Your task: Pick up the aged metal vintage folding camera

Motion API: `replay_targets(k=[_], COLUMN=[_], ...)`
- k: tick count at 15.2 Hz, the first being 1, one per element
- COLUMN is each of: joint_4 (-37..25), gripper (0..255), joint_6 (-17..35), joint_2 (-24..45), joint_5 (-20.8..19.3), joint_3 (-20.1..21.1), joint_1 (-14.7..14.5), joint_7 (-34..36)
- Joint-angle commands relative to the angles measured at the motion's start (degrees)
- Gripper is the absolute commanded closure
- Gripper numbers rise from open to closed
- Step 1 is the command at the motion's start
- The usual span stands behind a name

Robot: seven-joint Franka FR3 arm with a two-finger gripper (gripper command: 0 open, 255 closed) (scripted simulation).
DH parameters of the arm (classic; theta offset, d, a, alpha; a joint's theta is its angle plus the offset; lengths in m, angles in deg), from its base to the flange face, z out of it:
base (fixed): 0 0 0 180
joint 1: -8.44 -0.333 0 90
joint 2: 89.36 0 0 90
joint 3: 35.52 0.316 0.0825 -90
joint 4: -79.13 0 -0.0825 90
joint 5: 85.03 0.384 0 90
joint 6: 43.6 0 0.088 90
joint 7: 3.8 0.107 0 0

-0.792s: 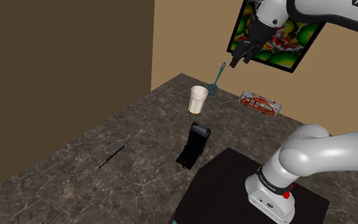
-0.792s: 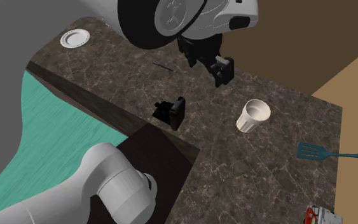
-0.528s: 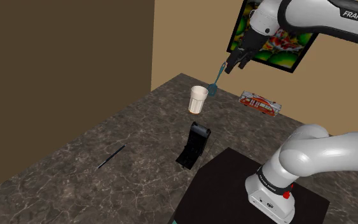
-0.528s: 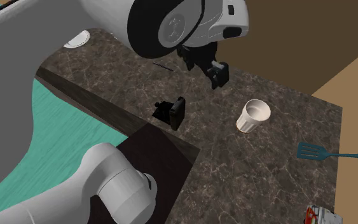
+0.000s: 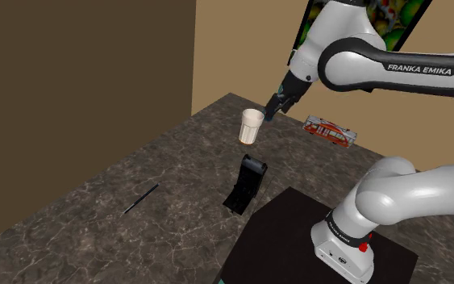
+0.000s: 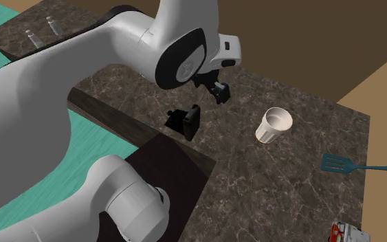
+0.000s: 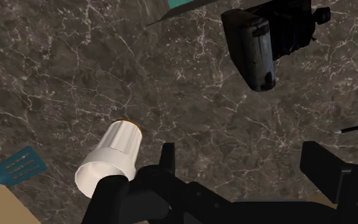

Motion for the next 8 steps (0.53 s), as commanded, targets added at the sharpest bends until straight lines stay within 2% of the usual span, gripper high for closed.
replay_targets(k=[1,8], joint_4=[2.5,9.3], gripper=[0,0], joint_6=[3.8,18.5], joint_2=[1.2,9.4], joint_5=[0.6,2.7], joint_3=[1.0,5.4], joint_1=[-0.6,-2.6], joint_7=[0.6,3.4])
